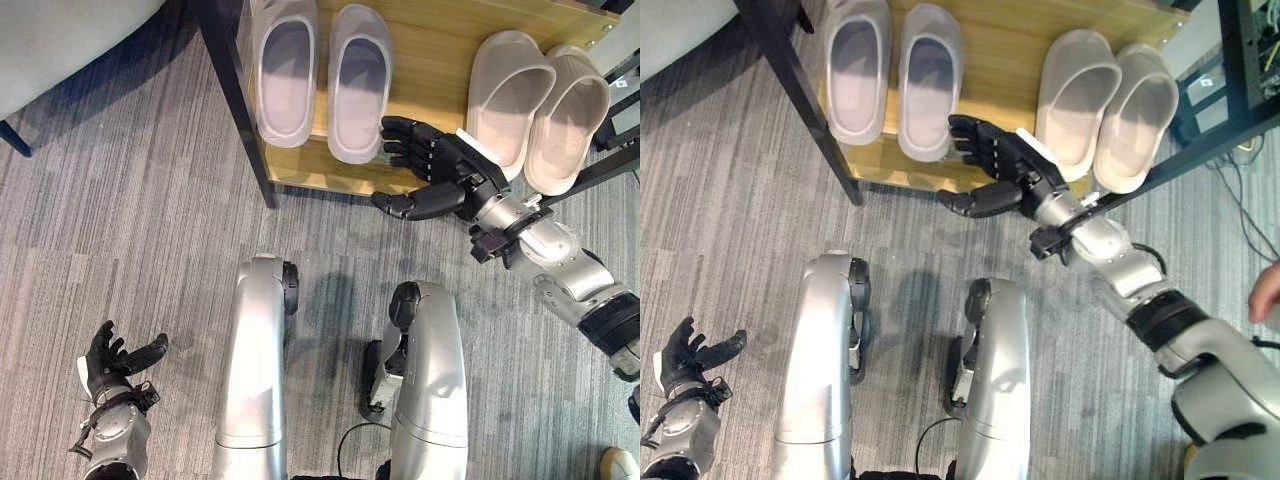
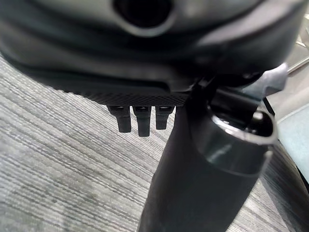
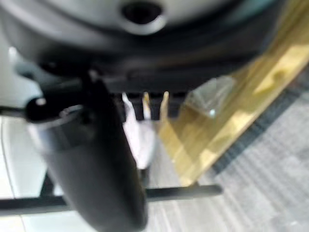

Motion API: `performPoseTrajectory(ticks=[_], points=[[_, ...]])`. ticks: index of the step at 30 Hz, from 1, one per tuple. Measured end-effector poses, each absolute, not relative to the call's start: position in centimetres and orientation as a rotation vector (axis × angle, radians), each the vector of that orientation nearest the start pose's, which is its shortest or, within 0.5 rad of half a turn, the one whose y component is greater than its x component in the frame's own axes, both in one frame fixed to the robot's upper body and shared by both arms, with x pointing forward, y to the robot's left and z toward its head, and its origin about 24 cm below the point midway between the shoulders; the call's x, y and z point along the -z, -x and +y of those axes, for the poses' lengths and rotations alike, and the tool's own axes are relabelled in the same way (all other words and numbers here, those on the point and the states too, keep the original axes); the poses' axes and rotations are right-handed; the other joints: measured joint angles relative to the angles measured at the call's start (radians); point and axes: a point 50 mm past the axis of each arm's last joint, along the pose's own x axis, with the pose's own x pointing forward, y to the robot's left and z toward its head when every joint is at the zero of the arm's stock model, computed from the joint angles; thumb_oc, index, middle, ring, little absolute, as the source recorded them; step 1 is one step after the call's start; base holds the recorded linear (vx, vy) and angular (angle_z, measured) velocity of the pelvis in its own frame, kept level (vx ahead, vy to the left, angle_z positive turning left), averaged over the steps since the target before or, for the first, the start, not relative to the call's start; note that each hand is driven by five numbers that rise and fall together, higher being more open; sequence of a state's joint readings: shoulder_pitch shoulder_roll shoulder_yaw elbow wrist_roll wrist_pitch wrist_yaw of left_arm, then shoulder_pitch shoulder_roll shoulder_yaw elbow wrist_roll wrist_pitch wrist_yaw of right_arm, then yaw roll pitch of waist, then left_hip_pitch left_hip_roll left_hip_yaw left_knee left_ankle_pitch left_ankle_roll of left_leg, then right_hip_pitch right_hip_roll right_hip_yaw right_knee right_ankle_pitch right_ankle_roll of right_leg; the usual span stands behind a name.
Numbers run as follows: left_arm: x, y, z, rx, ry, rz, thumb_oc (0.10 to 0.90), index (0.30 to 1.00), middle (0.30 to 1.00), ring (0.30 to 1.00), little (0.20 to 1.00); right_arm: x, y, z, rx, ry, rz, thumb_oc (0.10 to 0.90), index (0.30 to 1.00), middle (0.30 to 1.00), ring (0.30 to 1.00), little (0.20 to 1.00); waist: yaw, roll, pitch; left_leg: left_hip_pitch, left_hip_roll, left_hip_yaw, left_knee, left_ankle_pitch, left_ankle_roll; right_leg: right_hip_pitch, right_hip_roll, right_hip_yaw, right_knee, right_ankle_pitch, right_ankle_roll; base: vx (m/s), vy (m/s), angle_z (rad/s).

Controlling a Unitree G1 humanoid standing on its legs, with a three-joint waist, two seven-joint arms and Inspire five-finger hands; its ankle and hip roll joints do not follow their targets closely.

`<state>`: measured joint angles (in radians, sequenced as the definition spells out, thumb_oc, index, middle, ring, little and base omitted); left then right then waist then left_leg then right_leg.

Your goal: Arrange the slippers neatly on the shoe rack.

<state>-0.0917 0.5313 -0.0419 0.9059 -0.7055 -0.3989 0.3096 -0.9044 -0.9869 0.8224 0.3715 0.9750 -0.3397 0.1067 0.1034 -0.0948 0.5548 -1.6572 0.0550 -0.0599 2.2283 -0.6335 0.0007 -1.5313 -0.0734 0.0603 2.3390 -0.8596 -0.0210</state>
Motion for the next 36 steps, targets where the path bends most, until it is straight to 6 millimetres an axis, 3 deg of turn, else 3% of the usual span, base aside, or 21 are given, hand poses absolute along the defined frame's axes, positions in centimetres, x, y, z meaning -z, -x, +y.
performPoseTrajectory(ticks=[14, 36], points=[[4.3, -19.4, 34.4, -0.743, -0.004, 0.328, 0.800, 0.900, 0.900, 0.900, 0.900, -21.9, -37.0, -20.3, -0.402, 0.058, -0.280, 0.800, 0.900, 0.900, 0.900, 0.900, 0.008, 0.001, 0.000, 0.002, 0.000, 0.000, -0.001, 0.000, -0.001, 0.000, 0.000, 0.000, 0.001, 0.000, 0.000, 0.00, 0.000, 0.00], [4.3, -19.3, 34.5, -0.744, -0.005, 0.330, 0.800, 0.900, 0.900, 0.900, 0.900, -21.7, -37.4, -19.4, -0.421, -0.110, -0.258, 0.800, 0.900, 0.900, 0.900, 0.900, 0.019, 0.002, 0.000, 0.002, 0.000, 0.000, -0.002, 0.000, -0.003, -0.002, 0.001, 0.001, 0.002, 0.000, 0.000, 0.00, 0.000, 0.00]])
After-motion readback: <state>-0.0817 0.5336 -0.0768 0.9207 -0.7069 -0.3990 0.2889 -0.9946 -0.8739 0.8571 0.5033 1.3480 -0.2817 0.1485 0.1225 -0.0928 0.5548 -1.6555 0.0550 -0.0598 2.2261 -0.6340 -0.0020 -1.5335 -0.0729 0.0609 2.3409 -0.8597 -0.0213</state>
